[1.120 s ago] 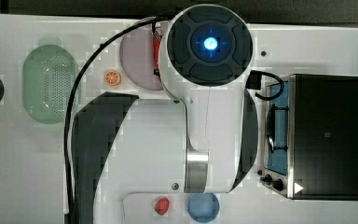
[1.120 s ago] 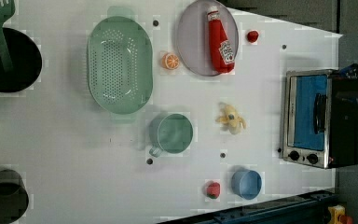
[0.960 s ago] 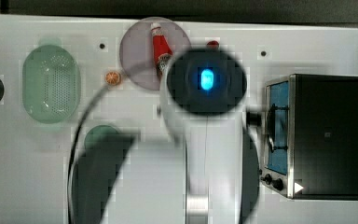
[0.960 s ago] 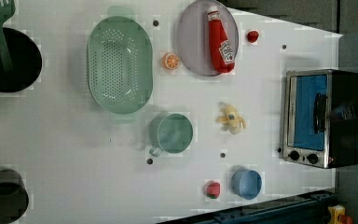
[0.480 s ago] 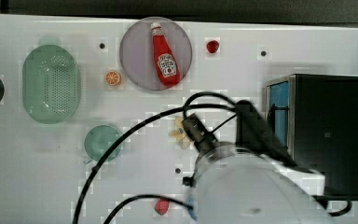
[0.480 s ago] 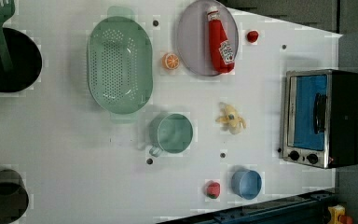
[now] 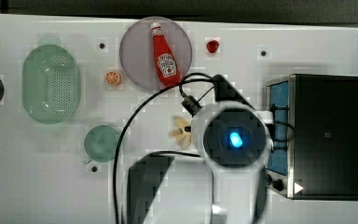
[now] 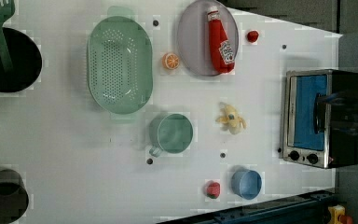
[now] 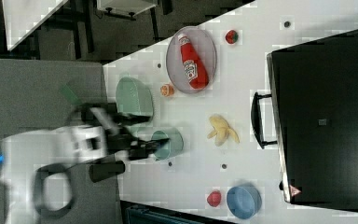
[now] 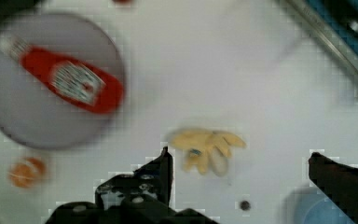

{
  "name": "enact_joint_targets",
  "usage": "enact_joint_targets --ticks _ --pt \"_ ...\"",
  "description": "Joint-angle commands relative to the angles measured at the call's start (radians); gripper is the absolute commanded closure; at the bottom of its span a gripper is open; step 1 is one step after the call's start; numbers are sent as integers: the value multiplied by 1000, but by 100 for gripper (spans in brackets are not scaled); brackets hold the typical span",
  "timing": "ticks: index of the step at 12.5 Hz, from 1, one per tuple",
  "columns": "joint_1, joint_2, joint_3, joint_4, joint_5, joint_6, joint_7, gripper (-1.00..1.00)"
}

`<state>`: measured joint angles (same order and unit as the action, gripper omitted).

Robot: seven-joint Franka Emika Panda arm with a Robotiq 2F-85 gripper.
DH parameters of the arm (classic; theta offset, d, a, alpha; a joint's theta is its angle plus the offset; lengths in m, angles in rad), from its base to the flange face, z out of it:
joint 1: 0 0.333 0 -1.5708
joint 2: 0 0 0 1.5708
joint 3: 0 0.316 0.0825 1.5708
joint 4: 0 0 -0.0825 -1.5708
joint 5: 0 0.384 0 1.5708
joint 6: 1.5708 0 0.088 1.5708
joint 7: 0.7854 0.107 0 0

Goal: Pick Banana and place it in mug.

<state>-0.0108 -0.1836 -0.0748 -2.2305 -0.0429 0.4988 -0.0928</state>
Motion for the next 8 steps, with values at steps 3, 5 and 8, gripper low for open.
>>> enact_joint_targets --ticks 3,5,8 --pt "11 149 24 -151 16 213 -470 -100" --pt "11 227 17 -161 16 290 -580 -100" --pt "11 347 10 -167 16 361 -653 -100"
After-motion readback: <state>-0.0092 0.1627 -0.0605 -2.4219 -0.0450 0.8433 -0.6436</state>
